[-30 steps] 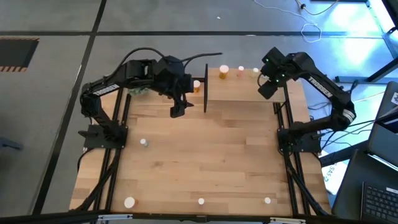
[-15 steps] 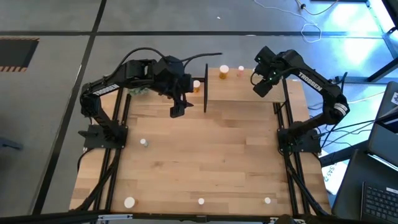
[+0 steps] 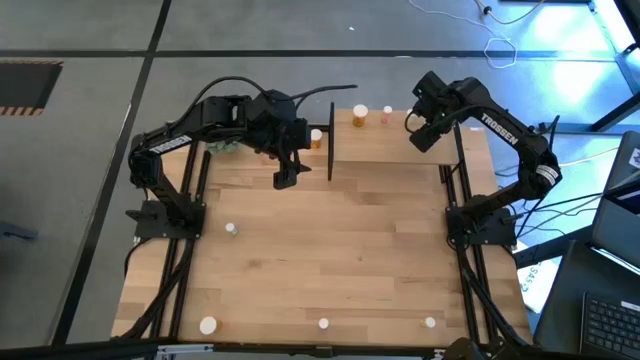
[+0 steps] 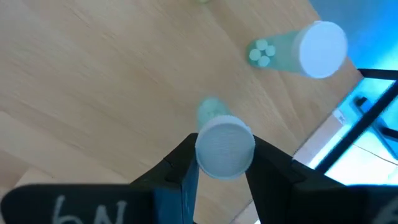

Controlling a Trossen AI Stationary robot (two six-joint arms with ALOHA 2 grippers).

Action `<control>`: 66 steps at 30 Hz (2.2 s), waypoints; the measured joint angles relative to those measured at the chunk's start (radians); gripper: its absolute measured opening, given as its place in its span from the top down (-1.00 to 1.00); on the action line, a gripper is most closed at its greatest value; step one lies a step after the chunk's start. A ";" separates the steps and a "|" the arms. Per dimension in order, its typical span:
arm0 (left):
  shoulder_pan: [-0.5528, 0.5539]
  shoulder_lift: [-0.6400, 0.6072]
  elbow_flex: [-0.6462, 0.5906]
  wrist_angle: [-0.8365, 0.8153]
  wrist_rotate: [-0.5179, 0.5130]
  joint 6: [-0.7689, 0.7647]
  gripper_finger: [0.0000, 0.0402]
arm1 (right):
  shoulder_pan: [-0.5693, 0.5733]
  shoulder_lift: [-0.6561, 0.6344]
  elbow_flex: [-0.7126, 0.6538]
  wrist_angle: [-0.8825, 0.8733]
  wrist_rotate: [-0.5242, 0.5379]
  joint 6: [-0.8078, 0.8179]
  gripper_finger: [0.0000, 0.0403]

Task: Pick and place medicine bottles onto shelf by color
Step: Put the right blue pill bottle on the shelf aligned with the blue pill bottle

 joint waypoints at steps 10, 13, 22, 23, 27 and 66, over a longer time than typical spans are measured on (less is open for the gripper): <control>0.000 0.000 0.000 -0.001 0.000 0.000 -0.34 | 0.000 0.000 0.000 0.006 -0.026 0.019 0.42; 0.000 0.000 0.000 -0.001 0.000 -0.001 -0.34 | 0.000 0.000 0.000 0.014 -0.042 0.035 0.42; 0.000 0.000 0.000 -0.001 0.000 -0.012 -0.34 | 0.000 -0.002 -0.021 0.018 -0.020 0.024 0.42; 0.000 0.000 0.000 -0.001 0.000 -0.018 -0.34 | 0.000 -0.002 -0.034 0.020 -0.019 0.026 0.42; 0.000 0.000 0.000 -0.001 0.000 -0.021 -0.34 | 0.001 -0.009 -0.081 0.052 -0.008 0.026 0.42; 0.000 -0.001 0.000 -0.001 0.000 -0.026 -0.34 | 0.000 0.001 -0.059 0.051 -0.020 0.029 0.14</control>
